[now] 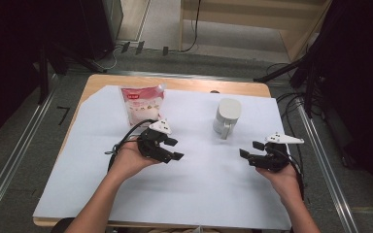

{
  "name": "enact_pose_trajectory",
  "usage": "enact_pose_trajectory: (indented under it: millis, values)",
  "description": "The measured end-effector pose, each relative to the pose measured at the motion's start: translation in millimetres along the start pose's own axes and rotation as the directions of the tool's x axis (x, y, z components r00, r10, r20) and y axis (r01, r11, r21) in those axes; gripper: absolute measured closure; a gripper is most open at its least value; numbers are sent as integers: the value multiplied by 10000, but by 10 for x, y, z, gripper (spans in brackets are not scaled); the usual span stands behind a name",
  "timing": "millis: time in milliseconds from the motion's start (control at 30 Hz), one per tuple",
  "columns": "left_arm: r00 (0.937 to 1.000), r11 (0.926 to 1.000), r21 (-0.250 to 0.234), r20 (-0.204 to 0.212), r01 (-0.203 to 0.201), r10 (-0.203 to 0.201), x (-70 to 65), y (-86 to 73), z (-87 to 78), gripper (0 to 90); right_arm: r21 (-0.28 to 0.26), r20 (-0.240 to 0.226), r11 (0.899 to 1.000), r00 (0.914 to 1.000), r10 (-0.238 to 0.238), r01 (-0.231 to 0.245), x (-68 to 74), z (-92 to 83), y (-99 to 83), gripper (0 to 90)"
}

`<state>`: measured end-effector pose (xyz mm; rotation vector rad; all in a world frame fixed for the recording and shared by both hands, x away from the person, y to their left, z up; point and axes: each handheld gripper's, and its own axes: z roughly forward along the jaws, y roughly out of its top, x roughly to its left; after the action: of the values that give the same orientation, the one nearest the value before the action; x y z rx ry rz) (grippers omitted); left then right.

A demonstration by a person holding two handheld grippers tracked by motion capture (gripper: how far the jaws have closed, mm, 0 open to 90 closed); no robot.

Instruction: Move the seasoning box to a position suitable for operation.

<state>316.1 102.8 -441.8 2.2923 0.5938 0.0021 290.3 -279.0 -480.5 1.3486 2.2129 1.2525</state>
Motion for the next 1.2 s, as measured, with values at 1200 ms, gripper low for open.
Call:
enact_pose_trajectory:
  millis: [1200]
  values:
    - [10000,9996,280,68,-38,36,90,-23,31,352,180,-434,9998,9990,85,-77,-34,71,13,336]
